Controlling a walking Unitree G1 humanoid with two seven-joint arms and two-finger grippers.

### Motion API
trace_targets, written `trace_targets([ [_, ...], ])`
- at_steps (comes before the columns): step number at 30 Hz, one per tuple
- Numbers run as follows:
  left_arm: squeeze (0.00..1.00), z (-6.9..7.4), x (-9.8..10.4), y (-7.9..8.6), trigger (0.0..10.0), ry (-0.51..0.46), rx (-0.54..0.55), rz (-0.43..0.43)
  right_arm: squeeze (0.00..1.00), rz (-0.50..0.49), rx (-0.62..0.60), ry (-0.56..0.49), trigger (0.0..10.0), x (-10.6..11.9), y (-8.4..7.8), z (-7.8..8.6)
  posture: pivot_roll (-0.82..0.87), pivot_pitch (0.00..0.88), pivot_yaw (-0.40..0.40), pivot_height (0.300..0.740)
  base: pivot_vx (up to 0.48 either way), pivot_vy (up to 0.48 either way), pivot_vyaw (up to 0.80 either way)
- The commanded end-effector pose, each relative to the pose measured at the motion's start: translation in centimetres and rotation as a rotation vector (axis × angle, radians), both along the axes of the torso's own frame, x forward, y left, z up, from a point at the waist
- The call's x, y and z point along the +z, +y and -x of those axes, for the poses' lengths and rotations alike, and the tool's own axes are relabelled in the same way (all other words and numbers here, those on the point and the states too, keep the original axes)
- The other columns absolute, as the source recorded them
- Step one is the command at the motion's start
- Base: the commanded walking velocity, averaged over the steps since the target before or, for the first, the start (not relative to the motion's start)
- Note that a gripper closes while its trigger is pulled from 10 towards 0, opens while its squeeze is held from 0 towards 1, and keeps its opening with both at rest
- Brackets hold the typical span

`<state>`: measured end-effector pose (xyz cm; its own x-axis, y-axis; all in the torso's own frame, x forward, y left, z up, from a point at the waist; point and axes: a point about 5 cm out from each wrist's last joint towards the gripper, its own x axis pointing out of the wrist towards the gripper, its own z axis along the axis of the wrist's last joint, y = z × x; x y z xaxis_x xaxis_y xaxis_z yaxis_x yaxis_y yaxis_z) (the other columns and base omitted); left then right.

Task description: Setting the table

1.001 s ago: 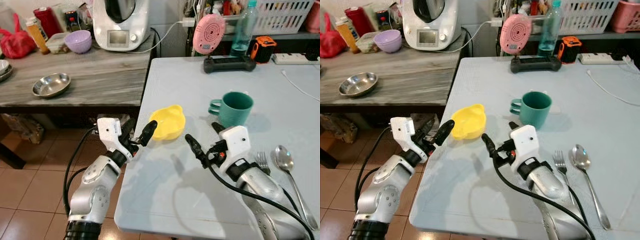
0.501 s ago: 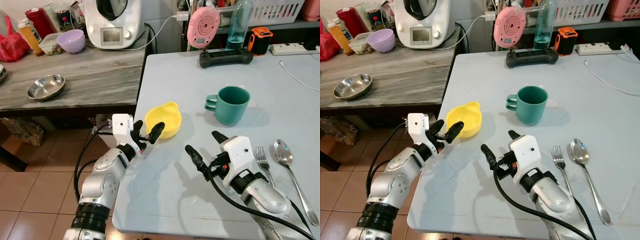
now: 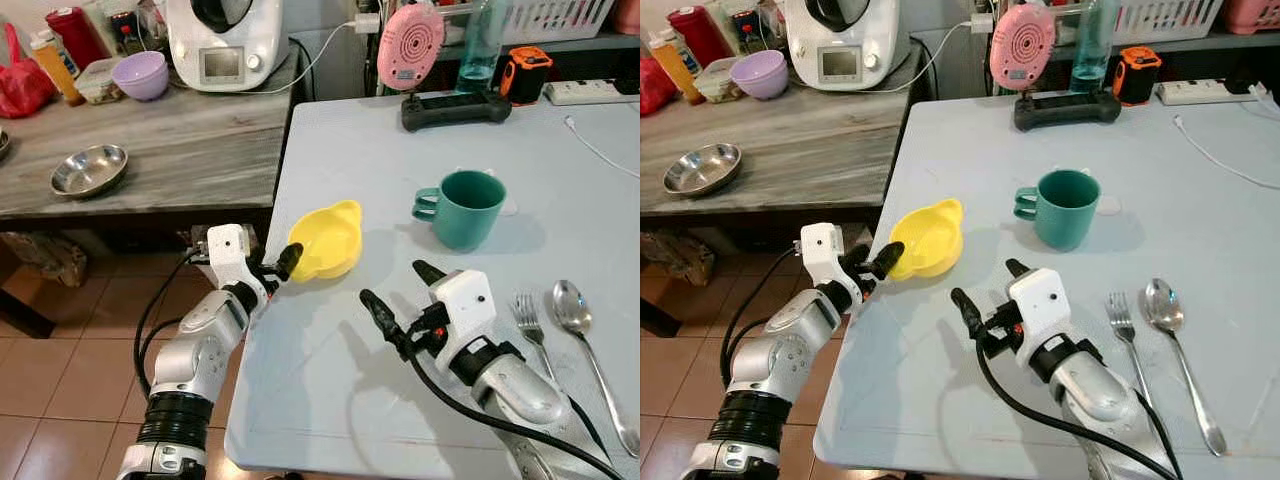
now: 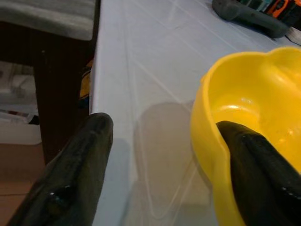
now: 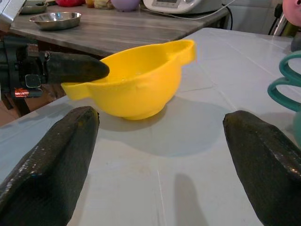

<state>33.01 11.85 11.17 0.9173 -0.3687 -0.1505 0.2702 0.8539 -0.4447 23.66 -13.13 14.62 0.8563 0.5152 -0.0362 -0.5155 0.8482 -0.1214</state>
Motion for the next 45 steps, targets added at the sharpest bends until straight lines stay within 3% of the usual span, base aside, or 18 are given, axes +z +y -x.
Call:
trace_targets([
  [1,0.0,-0.2,-0.1,0.7,0.0,0.015,0.017,-0.008,0.36,0.001,0.029,0.004,10.0,-0.1,0.5,0.0,-0.19,0.122,0.154,0.74,0.0,0.0,0.0],
  [14,0.0,-0.4,1.2,0.6,0.0,-0.001,-0.007,0.006,0.37,0.002,0.048,0.014,10.0,-0.5,0.9,-0.4,-0.17,0.117,0.154,0.74,0.0,0.0,0.0],
  [27,0.0,0.4,1.5,-0.1,0.0,-0.004,-0.141,-0.019,0.36,0.01,0.066,0.018,10.0,-0.8,1.1,-0.7,-0.17,0.113,0.154,0.74,0.0,0.0,0.0],
  [31,0.0,0.9,1.1,-0.3,0.0,0.022,-0.194,-0.086,0.36,0.012,0.072,0.018,10.0,-0.9,1.3,-0.8,-0.16,0.111,0.153,0.74,0.0,0.0,0.0],
  [38,0.0,1.1,1.1,-0.1,0.0,0.018,-0.194,-0.095,0.36,0.014,0.075,0.015,10.0,-0.9,1.4,-1.0,-0.16,0.105,0.151,0.74,0.0,0.0,0.0],
  [45,0.0,1.2,2.0,0.8,0.0,-0.071,-0.117,-0.152,0.36,0.016,0.08,0.004,10.0,-0.7,1.6,-1.3,-0.15,0.09,0.144,0.74,0.0,0.0,0.0],
])
